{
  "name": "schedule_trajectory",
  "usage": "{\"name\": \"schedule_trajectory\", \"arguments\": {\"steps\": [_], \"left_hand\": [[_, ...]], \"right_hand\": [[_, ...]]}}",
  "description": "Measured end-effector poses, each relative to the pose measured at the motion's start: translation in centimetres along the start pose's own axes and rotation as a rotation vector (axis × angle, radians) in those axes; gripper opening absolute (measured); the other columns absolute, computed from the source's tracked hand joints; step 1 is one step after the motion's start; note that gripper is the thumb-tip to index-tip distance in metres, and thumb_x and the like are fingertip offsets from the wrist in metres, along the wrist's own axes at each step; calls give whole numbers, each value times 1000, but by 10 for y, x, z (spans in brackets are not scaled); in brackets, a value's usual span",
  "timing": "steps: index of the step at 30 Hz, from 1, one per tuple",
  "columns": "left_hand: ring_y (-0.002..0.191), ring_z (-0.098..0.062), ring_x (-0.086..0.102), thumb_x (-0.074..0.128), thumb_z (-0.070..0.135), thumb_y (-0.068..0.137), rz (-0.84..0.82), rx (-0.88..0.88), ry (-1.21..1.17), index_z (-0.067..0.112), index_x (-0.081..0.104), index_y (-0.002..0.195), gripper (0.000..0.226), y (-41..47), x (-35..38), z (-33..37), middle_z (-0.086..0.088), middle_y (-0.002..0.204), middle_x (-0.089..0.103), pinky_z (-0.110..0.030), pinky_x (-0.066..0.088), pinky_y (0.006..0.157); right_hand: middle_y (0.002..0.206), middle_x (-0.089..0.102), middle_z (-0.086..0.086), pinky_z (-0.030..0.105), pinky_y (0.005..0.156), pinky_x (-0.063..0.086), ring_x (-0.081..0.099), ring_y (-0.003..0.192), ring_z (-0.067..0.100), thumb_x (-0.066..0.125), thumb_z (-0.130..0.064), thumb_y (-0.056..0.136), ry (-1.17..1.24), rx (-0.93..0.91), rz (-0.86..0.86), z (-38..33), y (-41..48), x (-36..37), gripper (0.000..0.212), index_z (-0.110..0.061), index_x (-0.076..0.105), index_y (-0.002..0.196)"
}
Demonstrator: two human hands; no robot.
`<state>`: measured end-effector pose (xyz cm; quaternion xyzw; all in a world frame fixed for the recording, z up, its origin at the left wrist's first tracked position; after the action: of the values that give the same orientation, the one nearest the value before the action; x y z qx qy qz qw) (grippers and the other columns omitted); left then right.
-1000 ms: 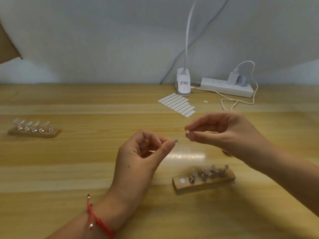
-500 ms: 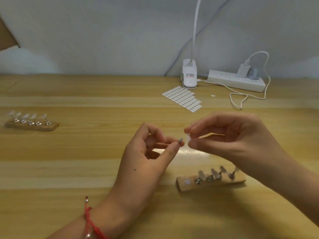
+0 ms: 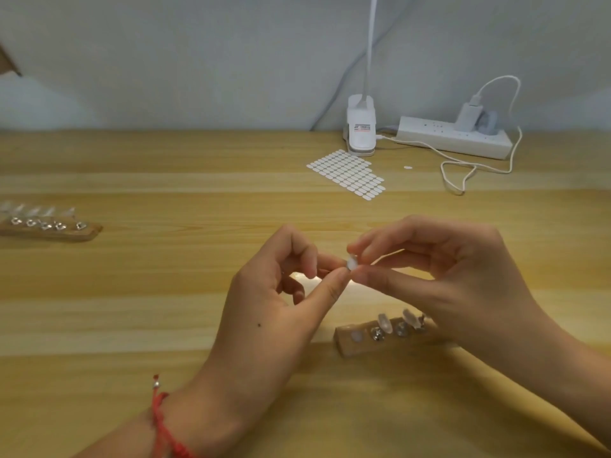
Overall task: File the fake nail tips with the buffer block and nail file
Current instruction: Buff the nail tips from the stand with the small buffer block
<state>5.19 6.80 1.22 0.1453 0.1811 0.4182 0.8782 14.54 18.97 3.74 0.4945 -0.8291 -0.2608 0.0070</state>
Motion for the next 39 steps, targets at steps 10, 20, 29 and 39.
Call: {"name": "schedule_trajectory", "arguments": {"steps": [10,20,29,39], "left_hand": [[74,-3,64,75,10,81,-34,11,67,26,40,67,41,-1,2,-1,13,79,71,-18,43,60],[83,-4,66,69,14,76,7,75,86,19,36,63,36,-4,1,7,13,80,70,-20,48,71],[82,-5,67,74,28,76,84,87,-5,17,37,60,42,-5,-4,14,11,79,72,-25,48,75],[71,1,62,72,29,79,54,188,5,21,35,62,41,-8,-1,23,11,81,72,-12,42,69]], "right_hand": [[84,76,-6,24,78,59,75,81,16,81,-29,65,-43,2,-17,-1,0,-1,15,-20,73,75],[83,75,-11,21,73,57,73,86,10,80,-27,71,-195,-48,-29,-13,-3,2,9,-25,73,75],[91,76,3,20,70,58,74,82,14,71,-30,68,154,221,-48,-8,10,-10,31,-15,72,95],[84,76,5,23,77,59,73,83,19,78,-28,65,90,240,-198,-3,5,2,22,-17,79,84]]}}
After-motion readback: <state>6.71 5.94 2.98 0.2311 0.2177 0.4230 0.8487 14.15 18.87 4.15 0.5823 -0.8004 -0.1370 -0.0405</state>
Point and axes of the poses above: each hand's wrist, its own y-axis towards the middle knuckle, its own x-axis out of the palm, z = x × y, the point moved 7 cm from there along y, towards the middle knuckle
